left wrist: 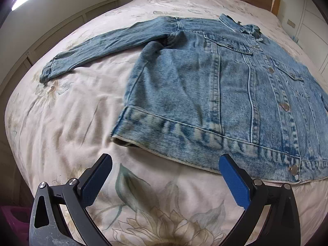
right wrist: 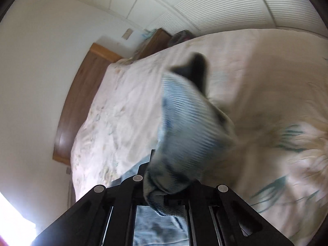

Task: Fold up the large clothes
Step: 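Lift the cuff with the right gripper and lay the sleeve across the jacket front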

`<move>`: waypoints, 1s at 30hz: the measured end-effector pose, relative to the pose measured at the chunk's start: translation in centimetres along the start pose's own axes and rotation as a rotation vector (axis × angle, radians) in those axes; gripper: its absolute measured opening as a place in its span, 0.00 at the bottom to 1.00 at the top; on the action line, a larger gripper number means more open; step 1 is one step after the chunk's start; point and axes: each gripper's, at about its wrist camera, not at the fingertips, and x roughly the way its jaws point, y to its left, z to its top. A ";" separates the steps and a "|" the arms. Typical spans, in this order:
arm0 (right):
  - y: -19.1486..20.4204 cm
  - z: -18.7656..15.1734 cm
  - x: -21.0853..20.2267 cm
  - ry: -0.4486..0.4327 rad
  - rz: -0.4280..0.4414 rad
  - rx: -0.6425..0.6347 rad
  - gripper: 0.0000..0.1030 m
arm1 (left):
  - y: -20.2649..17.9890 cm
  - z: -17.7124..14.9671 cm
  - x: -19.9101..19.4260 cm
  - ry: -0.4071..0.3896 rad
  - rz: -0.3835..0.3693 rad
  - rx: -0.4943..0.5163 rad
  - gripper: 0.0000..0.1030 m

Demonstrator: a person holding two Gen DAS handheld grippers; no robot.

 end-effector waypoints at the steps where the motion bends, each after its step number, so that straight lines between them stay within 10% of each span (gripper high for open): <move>1: 1.0 -0.2 0.5 0.011 0.009 -0.015 0.05 | 0.3 0.0 -0.1 -0.003 -0.002 -0.009 0.99; 30: 31.9 -29.0 20.6 0.548 0.299 -0.408 0.05 | 13.4 -1.8 0.4 -0.008 0.014 -0.315 0.99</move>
